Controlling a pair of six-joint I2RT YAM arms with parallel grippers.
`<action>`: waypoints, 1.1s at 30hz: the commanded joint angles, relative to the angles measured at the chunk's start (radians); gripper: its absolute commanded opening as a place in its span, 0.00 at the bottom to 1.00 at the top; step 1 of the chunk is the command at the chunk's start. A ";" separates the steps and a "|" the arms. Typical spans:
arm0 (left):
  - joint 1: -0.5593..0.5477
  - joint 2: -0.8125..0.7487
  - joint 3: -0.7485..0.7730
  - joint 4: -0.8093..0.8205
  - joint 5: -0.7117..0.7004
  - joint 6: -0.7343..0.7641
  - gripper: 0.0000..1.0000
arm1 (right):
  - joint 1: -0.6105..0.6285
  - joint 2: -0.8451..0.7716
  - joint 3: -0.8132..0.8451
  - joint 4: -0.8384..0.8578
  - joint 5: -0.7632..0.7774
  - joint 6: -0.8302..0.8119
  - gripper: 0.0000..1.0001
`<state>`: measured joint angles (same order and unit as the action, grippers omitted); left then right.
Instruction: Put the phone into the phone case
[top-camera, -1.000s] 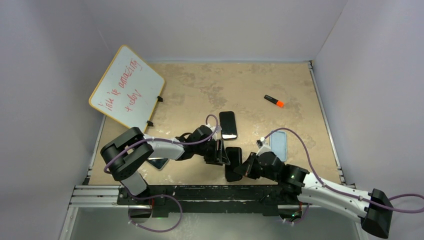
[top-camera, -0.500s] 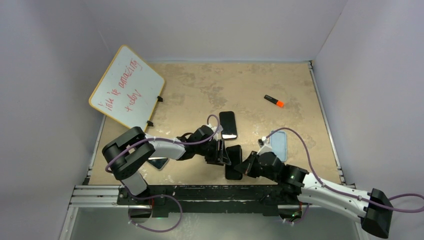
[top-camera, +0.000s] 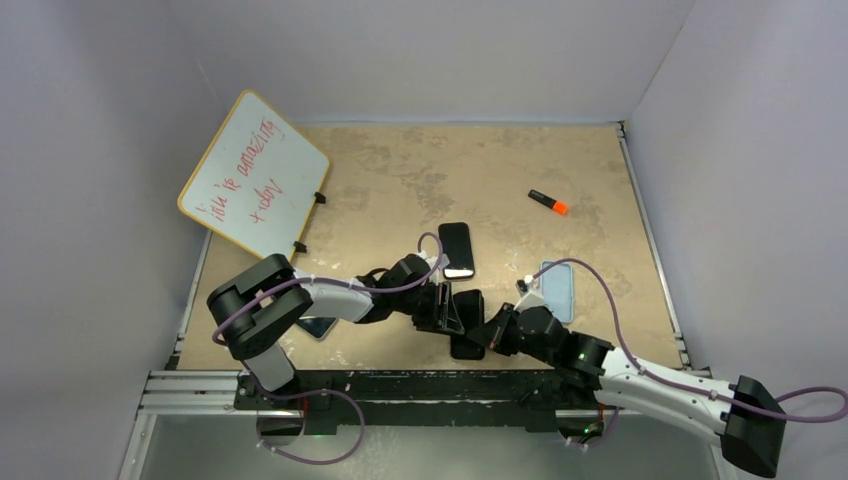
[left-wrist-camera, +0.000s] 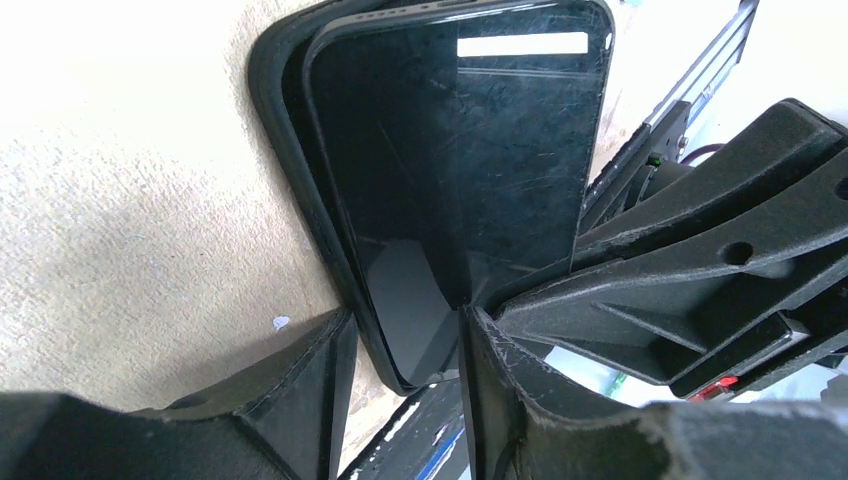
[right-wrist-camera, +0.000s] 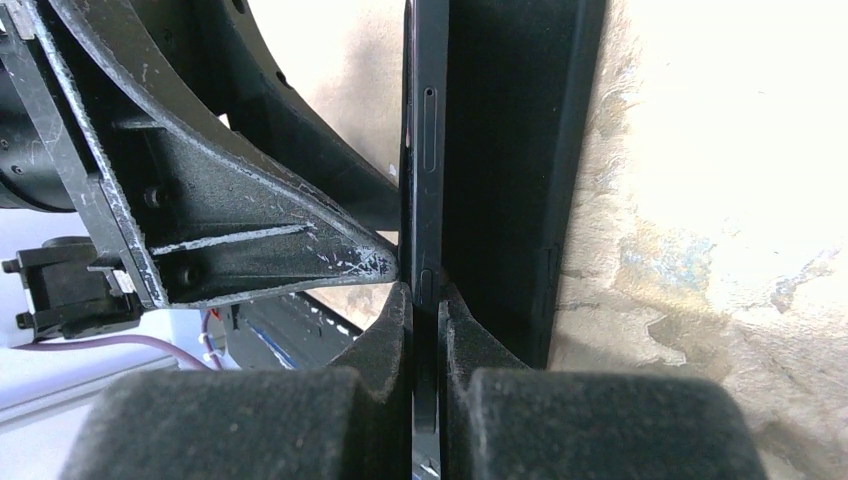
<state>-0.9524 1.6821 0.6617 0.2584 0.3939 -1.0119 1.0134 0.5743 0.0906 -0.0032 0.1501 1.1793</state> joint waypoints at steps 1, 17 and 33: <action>-0.019 0.002 -0.008 0.030 -0.024 0.038 0.44 | 0.002 0.033 -0.070 -0.001 -0.057 0.018 0.00; -0.050 -0.056 -0.008 -0.023 -0.074 0.070 0.42 | 0.001 0.105 0.060 -0.207 0.009 -0.044 0.32; -0.059 -0.187 -0.017 -0.025 -0.147 0.071 0.43 | 0.002 0.041 0.269 -0.533 0.146 -0.097 0.43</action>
<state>-1.0103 1.5116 0.6155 0.2241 0.2783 -0.9649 1.0096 0.6159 0.3000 -0.4389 0.2188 1.1130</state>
